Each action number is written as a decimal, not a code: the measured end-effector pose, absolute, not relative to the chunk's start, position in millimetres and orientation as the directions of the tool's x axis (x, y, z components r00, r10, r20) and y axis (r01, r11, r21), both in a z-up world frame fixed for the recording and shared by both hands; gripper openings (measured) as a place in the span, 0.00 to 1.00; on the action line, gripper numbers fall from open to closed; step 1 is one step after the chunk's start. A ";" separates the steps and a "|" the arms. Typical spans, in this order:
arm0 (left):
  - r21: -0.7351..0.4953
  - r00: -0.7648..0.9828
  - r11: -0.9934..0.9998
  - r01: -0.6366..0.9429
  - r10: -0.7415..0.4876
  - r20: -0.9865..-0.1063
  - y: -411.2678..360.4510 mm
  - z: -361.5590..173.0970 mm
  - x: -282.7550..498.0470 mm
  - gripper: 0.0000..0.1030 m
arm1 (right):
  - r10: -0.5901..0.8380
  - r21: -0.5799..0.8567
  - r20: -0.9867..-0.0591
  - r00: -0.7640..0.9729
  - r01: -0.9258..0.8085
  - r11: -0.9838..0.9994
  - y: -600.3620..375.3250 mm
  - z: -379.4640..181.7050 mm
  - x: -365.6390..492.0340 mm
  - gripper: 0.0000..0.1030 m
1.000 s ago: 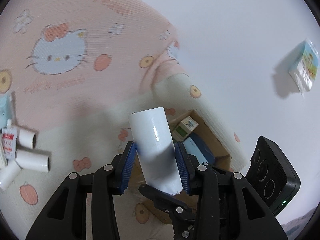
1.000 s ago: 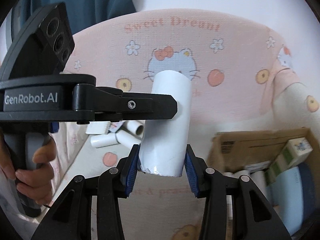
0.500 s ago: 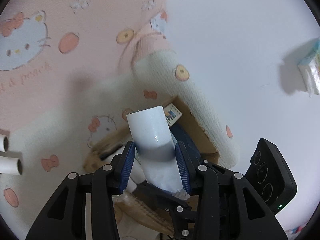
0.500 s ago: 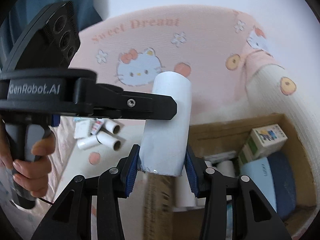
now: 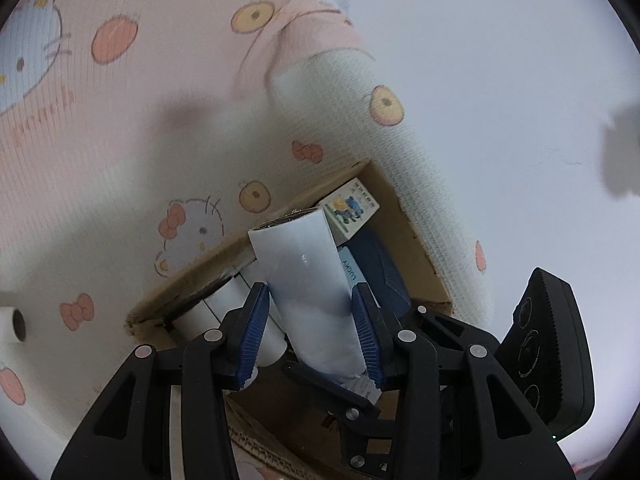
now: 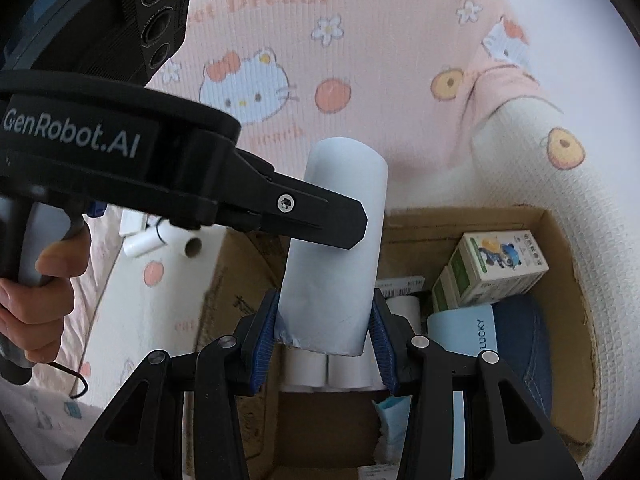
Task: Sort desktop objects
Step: 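Lower the tube into the box beside the white rolls, then open both grippers to release the tube in the box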
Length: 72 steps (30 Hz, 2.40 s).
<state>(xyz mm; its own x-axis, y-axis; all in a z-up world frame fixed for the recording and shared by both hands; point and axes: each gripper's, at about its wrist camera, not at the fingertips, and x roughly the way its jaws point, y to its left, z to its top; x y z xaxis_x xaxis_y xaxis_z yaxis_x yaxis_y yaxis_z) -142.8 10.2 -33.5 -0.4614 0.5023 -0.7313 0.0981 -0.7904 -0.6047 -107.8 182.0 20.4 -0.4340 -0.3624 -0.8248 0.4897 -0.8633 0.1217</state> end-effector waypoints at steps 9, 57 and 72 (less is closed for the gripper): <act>-0.603 -0.384 -0.789 0.116 0.524 -0.760 27.0 -57.8 -163.0 0.46 | -0.375 0.181 -0.868 -0.325 0.496 -0.849 204.4 -6.3 -117.4 0.40; -0.554 -0.243 -0.736 0.389 0.498 -0.832 50.1 -132.4 -188.1 0.49 | -0.286 0.237 -0.957 -0.045 0.445 -0.864 236.3 -58.8 -165.0 0.41; -0.534 -0.218 -0.711 0.457 0.493 -0.842 44.5 -143.1 -192.3 0.48 | -0.254 0.187 -0.963 -0.093 0.452 -0.872 250.7 -46.4 -165.2 0.41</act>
